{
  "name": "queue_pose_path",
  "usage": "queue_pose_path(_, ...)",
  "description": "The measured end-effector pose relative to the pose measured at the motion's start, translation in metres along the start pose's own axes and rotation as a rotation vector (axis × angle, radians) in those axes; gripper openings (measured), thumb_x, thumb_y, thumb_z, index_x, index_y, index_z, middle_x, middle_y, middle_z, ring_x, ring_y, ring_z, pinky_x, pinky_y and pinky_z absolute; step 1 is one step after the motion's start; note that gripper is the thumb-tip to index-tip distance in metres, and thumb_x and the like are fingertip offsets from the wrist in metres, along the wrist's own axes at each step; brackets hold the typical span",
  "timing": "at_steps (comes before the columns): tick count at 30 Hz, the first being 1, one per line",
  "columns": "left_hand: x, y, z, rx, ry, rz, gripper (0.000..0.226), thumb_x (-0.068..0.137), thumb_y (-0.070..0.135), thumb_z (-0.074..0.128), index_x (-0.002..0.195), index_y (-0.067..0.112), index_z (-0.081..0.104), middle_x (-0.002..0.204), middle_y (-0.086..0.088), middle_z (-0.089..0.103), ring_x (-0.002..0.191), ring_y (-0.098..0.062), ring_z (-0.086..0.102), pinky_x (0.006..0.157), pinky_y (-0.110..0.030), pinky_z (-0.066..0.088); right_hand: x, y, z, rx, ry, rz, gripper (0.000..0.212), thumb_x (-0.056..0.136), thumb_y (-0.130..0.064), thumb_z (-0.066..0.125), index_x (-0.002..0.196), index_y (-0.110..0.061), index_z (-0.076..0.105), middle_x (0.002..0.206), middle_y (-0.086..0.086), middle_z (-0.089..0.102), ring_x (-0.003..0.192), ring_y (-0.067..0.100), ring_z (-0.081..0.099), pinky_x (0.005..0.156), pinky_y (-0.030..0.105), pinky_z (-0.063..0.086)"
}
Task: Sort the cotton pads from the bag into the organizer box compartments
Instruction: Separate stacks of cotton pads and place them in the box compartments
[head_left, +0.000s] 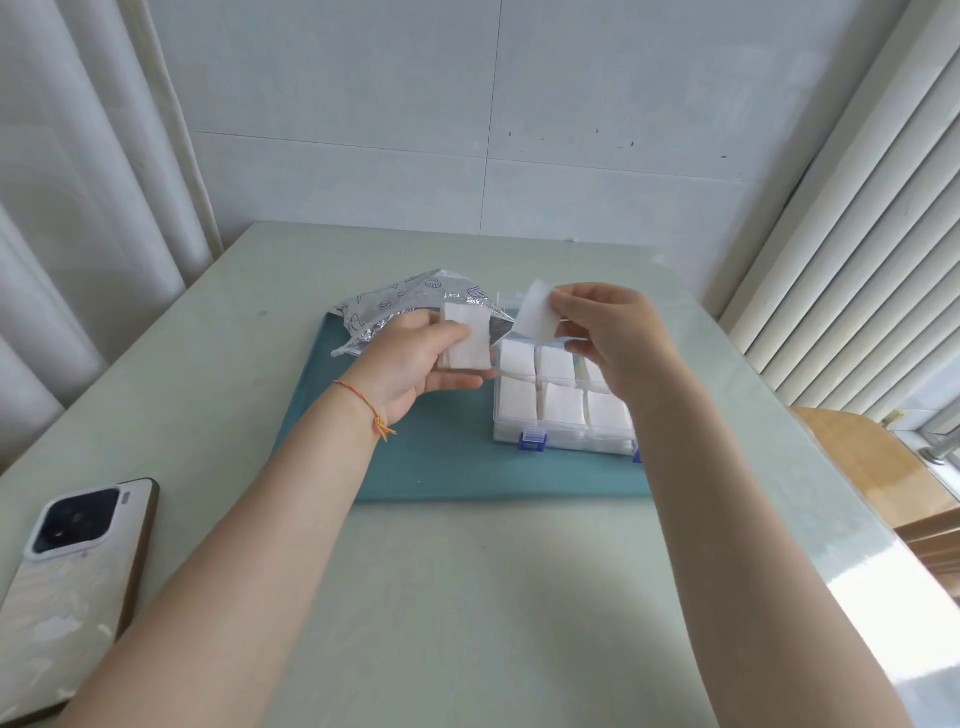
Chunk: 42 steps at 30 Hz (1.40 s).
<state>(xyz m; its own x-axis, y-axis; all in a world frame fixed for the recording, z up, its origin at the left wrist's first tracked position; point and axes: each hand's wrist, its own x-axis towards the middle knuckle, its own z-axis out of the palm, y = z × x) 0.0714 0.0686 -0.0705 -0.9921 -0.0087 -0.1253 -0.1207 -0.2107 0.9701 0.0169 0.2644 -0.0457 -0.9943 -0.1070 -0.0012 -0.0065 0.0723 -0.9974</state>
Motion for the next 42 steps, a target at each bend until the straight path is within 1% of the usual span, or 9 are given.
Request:
queue_pose_path(5,0.0,-0.001,0.002,0.007,-0.031,-0.021,0.027,0.098,0.004,0.047,0.121,-0.006,0.058,0.105,-0.026,0.069,0.079,-0.033,0.073,0.058,-0.03,0.058,-0.008,-0.007,0.004,-0.124,-0.235,-0.087,0.007,0.087,-0.012,0.071,0.081,-0.015,0.069,0.071,-0.003,0.067,0.063,0.012,0.056,0.06,0.023,0.038)
queue_pose_path(16,-0.004,0.001,0.01,-0.076,-0.192,-0.049,0.034,0.101,0.023,0.049,0.12,-0.001,0.063,0.111,-0.024,0.07,0.1,-0.039,0.069,0.07,-0.03,0.06,-0.015,0.0,0.024,-0.268,-0.139,-0.118,0.007,0.085,-0.014,0.072,0.081,-0.012,0.067,0.062,-0.007,0.06,0.047,0.003,0.045,0.05,0.016,0.037)
queue_pose_path(19,-0.005,0.0,0.008,-0.056,-0.193,-0.038,0.031,0.098,0.018,0.054,0.12,-0.001,0.063,0.111,-0.022,0.07,0.098,-0.037,0.07,0.071,-0.029,0.06,-0.015,0.0,0.026,-0.372,-0.099,-0.164,0.008,0.085,-0.018,0.073,0.081,-0.015,0.068,0.067,-0.005,0.061,0.052,0.005,0.046,0.052,0.017,0.038)
queue_pose_path(23,-0.003,-0.002,0.009,-0.032,-0.14,-0.045,0.023,0.097,0.004,0.053,0.117,0.001,0.064,0.103,-0.017,0.072,0.083,-0.027,0.074,0.063,-0.026,0.058,-0.012,0.0,0.024,-0.474,-0.094,-0.246,0.008,0.086,-0.022,0.073,0.082,-0.02,0.066,0.054,-0.016,0.051,0.049,0.002,0.041,0.049,0.016,0.033)
queue_pose_path(26,-0.001,-0.002,0.007,0.005,-0.078,-0.054,0.023,0.095,0.0,0.054,0.114,0.001,0.065,0.094,-0.017,0.072,0.074,-0.025,0.074,0.058,-0.028,0.058,-0.014,-0.001,0.021,-0.672,-0.196,-0.335,0.037,0.079,-0.035,0.08,0.11,-0.027,0.063,0.095,-0.008,0.058,0.077,0.004,0.055,0.064,0.016,0.041)
queue_pose_path(29,0.0,-0.003,0.005,0.04,-0.011,-0.052,0.022,0.092,-0.001,0.056,0.111,0.002,0.067,0.091,-0.014,0.072,0.071,-0.022,0.072,0.058,-0.034,0.06,-0.02,0.0,0.022,-0.825,-0.371,-0.344,0.072,0.069,-0.041,0.087,0.131,-0.03,0.052,0.121,-0.008,0.05,0.105,0.008,0.05,0.082,0.021,0.043)
queue_pose_path(34,0.0,-0.004,0.005,0.084,-0.003,-0.043,0.019,0.092,0.003,0.056,0.105,0.009,0.069,0.09,-0.011,0.074,0.074,-0.022,0.072,0.069,-0.04,0.062,-0.021,0.001,0.029,-0.975,-0.318,-0.39,0.067,0.071,-0.041,0.084,0.128,-0.026,0.053,0.119,-0.004,0.056,0.11,0.018,0.051,0.093,0.037,0.046)
queue_pose_path(39,-0.003,-0.002,0.013,-0.107,-0.147,-0.056,0.023,0.094,0.01,0.058,0.115,0.009,0.066,0.099,-0.006,0.071,0.091,-0.02,0.072,0.076,-0.04,0.059,-0.024,0.0,0.031,-0.829,-0.327,-0.409,0.058,0.072,-0.03,0.085,0.122,-0.026,0.055,0.112,-0.002,0.056,0.1,0.012,0.052,0.085,0.027,0.045)
queue_pose_path(42,-0.005,-0.003,0.017,-0.168,-0.203,-0.074,0.017,0.095,0.01,0.056,0.108,0.013,0.066,0.093,-0.003,0.07,0.085,-0.018,0.072,0.077,-0.037,0.059,-0.025,0.001,0.034,-0.773,-0.331,-0.402,0.063,0.069,-0.031,0.085,0.124,-0.03,0.054,0.109,-0.003,0.052,0.102,0.013,0.054,0.092,0.037,0.051)
